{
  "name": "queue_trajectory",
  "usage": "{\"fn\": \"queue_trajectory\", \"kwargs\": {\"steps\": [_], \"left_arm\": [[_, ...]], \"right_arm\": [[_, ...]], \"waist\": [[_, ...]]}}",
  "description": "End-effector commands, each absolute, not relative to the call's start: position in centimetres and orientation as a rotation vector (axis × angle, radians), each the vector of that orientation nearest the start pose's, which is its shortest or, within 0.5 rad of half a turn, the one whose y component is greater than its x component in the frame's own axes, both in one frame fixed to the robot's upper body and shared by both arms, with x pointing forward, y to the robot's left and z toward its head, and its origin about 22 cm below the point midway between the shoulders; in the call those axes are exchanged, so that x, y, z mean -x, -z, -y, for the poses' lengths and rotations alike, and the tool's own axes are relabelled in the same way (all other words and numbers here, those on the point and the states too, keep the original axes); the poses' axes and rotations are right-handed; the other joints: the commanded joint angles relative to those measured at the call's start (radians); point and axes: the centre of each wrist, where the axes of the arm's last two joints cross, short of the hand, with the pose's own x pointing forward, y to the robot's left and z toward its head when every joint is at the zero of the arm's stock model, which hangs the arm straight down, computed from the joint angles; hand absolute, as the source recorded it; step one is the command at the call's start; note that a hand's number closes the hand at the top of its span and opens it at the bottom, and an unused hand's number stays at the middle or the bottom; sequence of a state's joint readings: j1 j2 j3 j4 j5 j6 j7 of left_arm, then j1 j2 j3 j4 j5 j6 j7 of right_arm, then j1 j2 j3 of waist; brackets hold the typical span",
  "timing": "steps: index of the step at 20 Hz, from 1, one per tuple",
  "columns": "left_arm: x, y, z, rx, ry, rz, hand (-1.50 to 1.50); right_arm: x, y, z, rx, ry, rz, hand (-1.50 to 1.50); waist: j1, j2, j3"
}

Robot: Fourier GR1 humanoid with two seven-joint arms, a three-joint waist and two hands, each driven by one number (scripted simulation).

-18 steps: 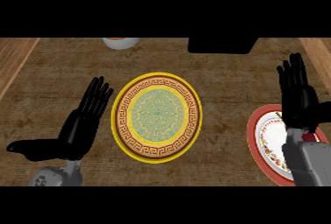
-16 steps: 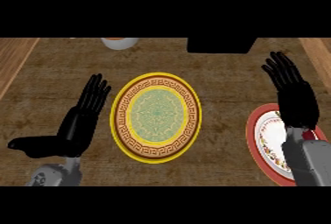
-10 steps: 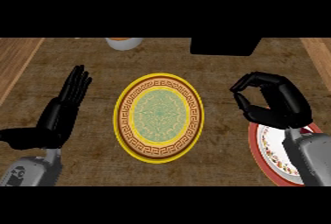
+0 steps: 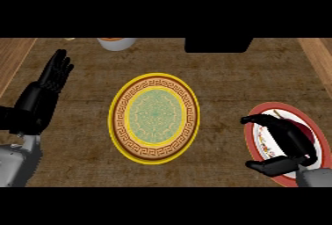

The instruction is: Pick the pear from the plate and place it in the plate

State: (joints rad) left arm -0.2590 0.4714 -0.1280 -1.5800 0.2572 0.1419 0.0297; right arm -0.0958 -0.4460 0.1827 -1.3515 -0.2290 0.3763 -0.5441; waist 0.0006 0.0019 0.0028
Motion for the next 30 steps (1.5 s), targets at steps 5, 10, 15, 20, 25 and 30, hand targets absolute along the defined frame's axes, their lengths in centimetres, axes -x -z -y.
{"fn": "queue_trajectory", "kwargs": {"steps": [5, 10, 15, 20, 25, 30], "left_arm": [[-30.1, -10.4, -27.8, -0.156, 0.232, 1.757, 0.00], [-30.5, -10.5, -29.8, -0.144, 0.211, 1.738, 0.00], [-29.3, -9.7, -27.3, -0.144, 0.245, 1.737, 0.00], [-30.4, -11.0, -28.1, -0.128, 0.265, 1.758, 0.00], [-29.7, -10.9, -27.8, -0.133, 0.243, 1.756, 0.00], [-30.0, -11.1, -28.3, -0.135, 0.237, 1.736, 0.00]], "right_arm": [[-27.5, -4.3, 39.6, -0.334, -0.444, 2.013, -1.50], [-28.2, -8.8, 42.7, -0.052, -0.728, 1.851, -1.50], [-27.7, -14.6, 44.1, 0.154, -1.102, 1.552, -1.50], [-29.0, -17.1, 43.9, 0.209, -1.309, 1.289, -1.50], [-29.6, -14.7, 42.4, 0.178, -1.412, 1.163, -1.50], [-31.0, -12.0, 41.8, 0.257, -1.419, 1.146, -1.50]], "waist": [[-0.001, -0.002, -0.003], [0.004, 0.002, -0.003], [0.002, -0.007, -0.005], [0.017, 0.002, -0.004], [0.011, -0.001, -0.003], [0.007, -0.001, -0.003]]}}
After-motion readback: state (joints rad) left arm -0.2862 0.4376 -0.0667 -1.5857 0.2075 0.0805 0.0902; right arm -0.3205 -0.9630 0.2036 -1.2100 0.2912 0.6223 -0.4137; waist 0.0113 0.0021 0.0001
